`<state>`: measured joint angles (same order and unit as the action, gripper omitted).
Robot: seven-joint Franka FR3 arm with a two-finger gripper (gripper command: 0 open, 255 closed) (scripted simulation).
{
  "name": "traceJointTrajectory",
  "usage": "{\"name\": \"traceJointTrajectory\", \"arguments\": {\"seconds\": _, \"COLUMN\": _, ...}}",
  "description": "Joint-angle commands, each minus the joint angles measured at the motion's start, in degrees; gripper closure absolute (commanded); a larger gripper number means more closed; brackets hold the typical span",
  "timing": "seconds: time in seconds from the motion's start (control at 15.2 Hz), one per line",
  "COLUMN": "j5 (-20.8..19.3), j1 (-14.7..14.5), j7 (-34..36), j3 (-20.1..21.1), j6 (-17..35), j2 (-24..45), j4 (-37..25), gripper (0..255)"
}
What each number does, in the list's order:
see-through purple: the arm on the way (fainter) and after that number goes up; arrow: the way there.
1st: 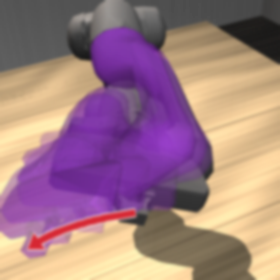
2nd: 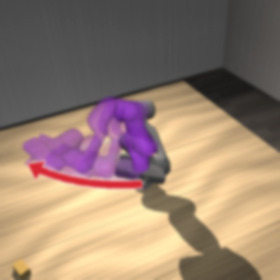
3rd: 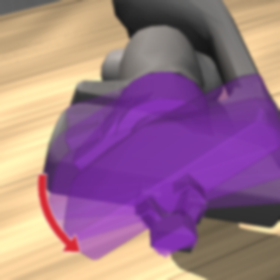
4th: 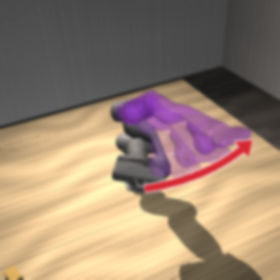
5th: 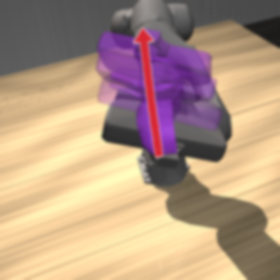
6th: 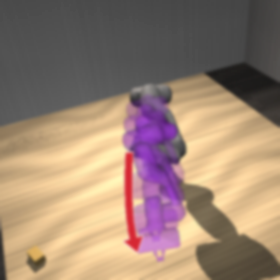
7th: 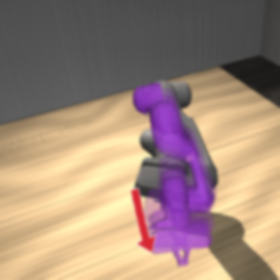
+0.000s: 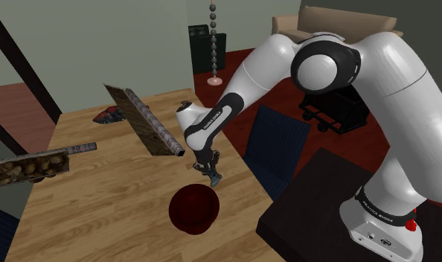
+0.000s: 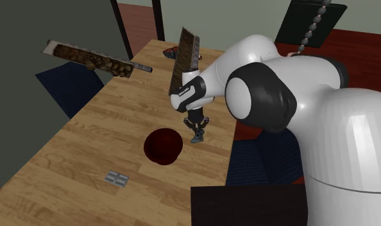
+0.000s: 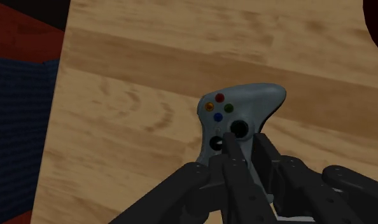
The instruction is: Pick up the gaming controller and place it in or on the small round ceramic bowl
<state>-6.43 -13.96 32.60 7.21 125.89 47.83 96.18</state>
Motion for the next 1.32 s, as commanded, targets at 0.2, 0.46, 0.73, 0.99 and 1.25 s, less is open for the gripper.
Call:
{"name": "traceJointTrajectory", "arguments": {"seconds": 0.2, "j5": 0.3, "j1": 0.0, "j7": 0.0, "j3": 0.5, "j6": -0.7, "j2": -1.8, "j4": 1.3, "gripper": 255}}
{"name": "traceJointTrajectory", "arguments": {"seconds": 0.46, "j5": 3.1, "j1": 7.0, "j7": -11.1, "j3": 3.7, "j6": 3.3, "j2": -1.2, "j4": 1.7, "gripper": 0}}
{"name": "traceJointTrajectory", "arguments": {"seconds": 0.73, "j5": 2.8, "j1": 6.8, "j7": -10.9, "j3": 3.5, "j6": 5.5, "j2": 0.6, "j4": 2.1, "gripper": 0}}
{"name": "traceJointTrajectory", "arguments": {"seconds": 0.99, "j5": 2.6, "j1": 6.5, "j7": -10.8, "j3": 3.3, "j6": 7.4, "j2": 2.4, "j4": 2.2, "gripper": 0}}
{"name": "traceJointTrajectory", "arguments": {"seconds": 1.25, "j5": 2.6, "j1": 6.5, "j7": -10.8, "j3": 3.3, "j6": 7.4, "j2": 2.4, "j4": 2.2, "gripper": 0}}
